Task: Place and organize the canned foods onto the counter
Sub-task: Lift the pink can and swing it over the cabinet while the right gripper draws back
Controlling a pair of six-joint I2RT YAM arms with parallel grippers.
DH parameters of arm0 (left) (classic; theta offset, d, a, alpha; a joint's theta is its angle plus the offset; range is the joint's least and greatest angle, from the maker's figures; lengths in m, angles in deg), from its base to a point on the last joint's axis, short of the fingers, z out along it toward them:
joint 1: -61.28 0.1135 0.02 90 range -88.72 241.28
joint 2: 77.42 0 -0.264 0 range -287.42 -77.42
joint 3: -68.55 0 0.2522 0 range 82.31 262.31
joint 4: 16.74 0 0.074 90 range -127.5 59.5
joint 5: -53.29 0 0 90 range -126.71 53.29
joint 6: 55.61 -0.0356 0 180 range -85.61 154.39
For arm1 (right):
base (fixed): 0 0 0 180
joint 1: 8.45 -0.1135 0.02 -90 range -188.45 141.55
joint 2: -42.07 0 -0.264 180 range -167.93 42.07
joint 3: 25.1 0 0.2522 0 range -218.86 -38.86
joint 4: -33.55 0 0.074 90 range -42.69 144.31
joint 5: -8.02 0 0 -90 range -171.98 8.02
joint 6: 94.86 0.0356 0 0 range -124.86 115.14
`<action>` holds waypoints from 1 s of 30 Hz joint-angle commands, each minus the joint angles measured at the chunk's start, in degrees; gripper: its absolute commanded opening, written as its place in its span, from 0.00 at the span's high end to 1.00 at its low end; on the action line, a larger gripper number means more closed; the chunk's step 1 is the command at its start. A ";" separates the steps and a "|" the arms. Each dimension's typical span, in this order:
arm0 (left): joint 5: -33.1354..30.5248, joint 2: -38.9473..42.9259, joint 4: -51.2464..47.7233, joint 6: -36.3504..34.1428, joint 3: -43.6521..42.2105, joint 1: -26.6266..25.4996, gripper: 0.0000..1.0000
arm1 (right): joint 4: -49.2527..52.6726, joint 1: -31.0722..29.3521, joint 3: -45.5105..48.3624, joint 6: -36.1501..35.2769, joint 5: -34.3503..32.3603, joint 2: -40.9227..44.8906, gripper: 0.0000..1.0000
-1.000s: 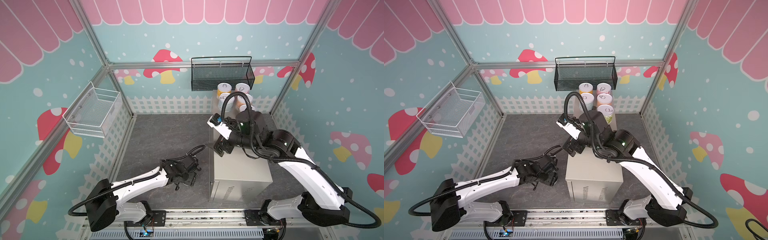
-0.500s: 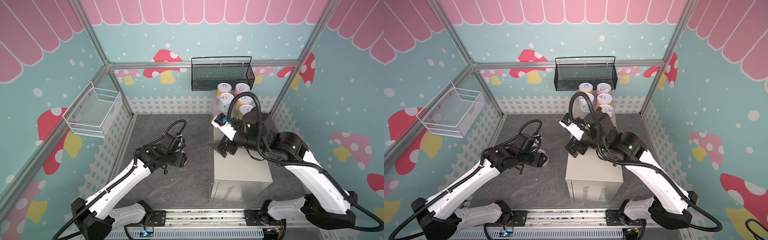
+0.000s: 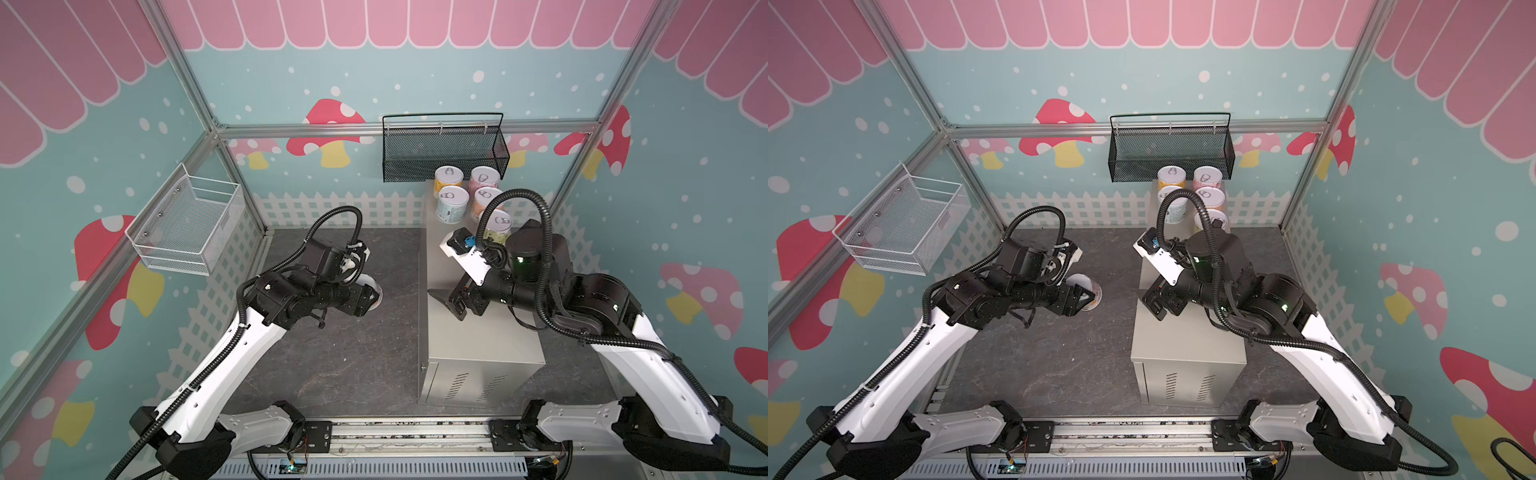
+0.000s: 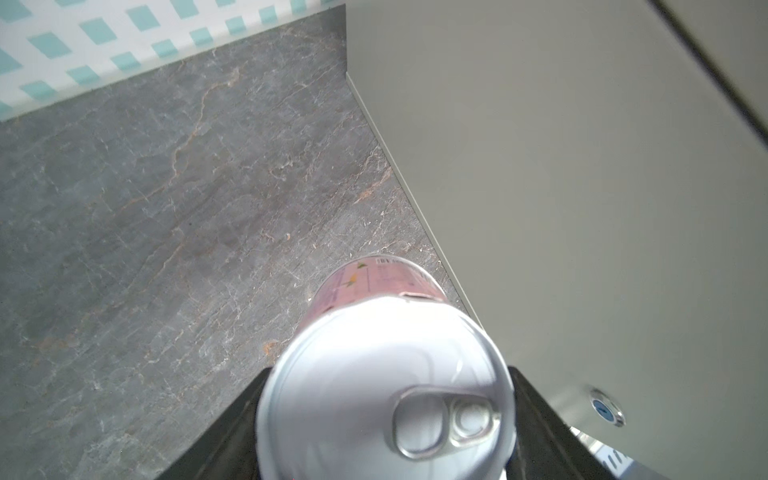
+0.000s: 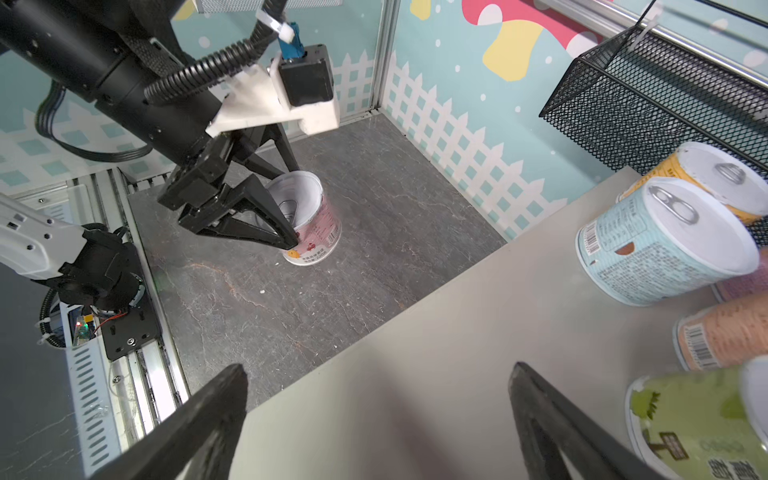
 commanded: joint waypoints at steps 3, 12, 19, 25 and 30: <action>4.37 -1.96 -0.72 -5.59 8.71 0.38 1.00 | 3.05 -0.63 1.42 2.71 -0.43 3.38 0.01; 14.51 -7.92 -4.18 -6.60 21.80 0.42 1.00 | 7.88 -0.63 1.51 6.63 -3.65 8.46 0.00; 23.32 -13.95 -11.20 -7.65 34.15 0.25 1.00 | 13.58 -0.60 1.31 9.49 -8.34 9.53 0.01; 25.59 -18.74 -16.28 -8.59 41.89 -2.93 1.00 | 14.21 -0.57 2.17 10.55 -9.71 11.40 0.01; 23.57 -22.26 -18.88 -9.09 46.69 -7.33 1.00 | 14.72 -0.60 2.82 10.75 -10.45 12.33 0.00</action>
